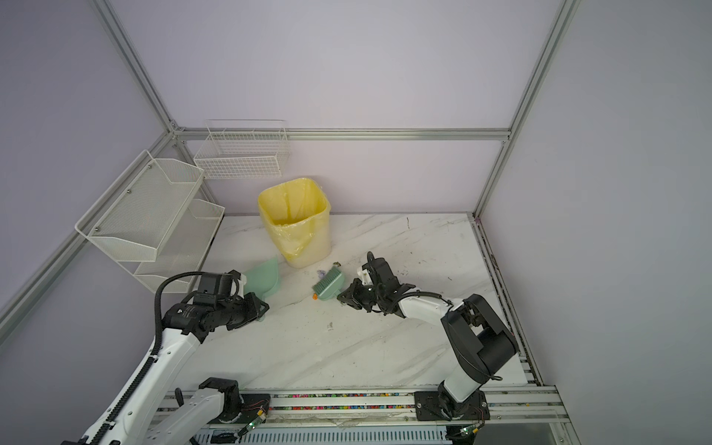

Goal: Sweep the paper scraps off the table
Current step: 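Set the dustpan by the scraps with the left gripper while the right positions the brush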

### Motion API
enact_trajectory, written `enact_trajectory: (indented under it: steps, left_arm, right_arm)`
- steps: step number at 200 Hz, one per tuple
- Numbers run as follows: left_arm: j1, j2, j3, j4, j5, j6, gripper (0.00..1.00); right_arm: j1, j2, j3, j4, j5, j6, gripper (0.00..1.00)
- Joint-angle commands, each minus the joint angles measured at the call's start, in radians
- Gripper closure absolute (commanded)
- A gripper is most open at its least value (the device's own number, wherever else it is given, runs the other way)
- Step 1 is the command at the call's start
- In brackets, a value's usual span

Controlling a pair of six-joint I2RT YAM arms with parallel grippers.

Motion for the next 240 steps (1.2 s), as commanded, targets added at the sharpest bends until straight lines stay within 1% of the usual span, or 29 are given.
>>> enact_trajectory:
  steps: [1,36,69,98,131,152,179,202,217,240]
  left_arm:
    - [-0.034,-0.012,-0.052,0.052,-0.03,-0.044,0.88]
    - [-0.098,-0.024,-0.092,0.093,-0.061,-0.099,0.88]
    - [-0.182,0.002,-0.101,0.136,-0.097,-0.147,0.88]
    - [-0.236,0.024,-0.099,0.145,-0.134,-0.166,0.88]
    - [-0.302,0.039,-0.093,0.145,-0.192,-0.184,0.88]
    - [-0.318,0.049,-0.095,0.144,-0.198,-0.192,0.88]
    - [-0.328,0.044,-0.109,0.144,-0.206,-0.199,0.88]
    - [-0.331,0.039,-0.115,0.142,-0.214,-0.197,0.88]
    - [-0.353,0.043,-0.11,0.133,-0.238,-0.195,0.88]
    - [-0.385,0.064,-0.103,0.133,-0.258,-0.194,0.88]
  right_arm:
    - [-0.026,-0.083,-0.039,0.0,-0.031,0.02,1.0]
    - [-0.026,-0.18,0.005,-0.16,0.036,-0.059,1.0]
    - [-0.026,-0.193,0.034,-0.11,0.042,-0.015,1.0]
    - [-0.019,-0.123,0.081,-0.049,0.046,0.008,1.0]
    - [0.008,0.01,0.166,0.026,0.027,0.038,1.0]
    - [0.024,0.089,0.229,0.039,0.021,0.042,1.0]
    - [0.033,0.164,0.273,0.07,0.014,0.057,1.0]
    - [0.033,0.212,0.275,0.068,0.013,0.069,1.0]
    - [0.03,0.221,0.254,0.081,0.033,0.088,1.0]
    - [0.028,0.226,0.243,0.083,0.03,0.093,1.0]
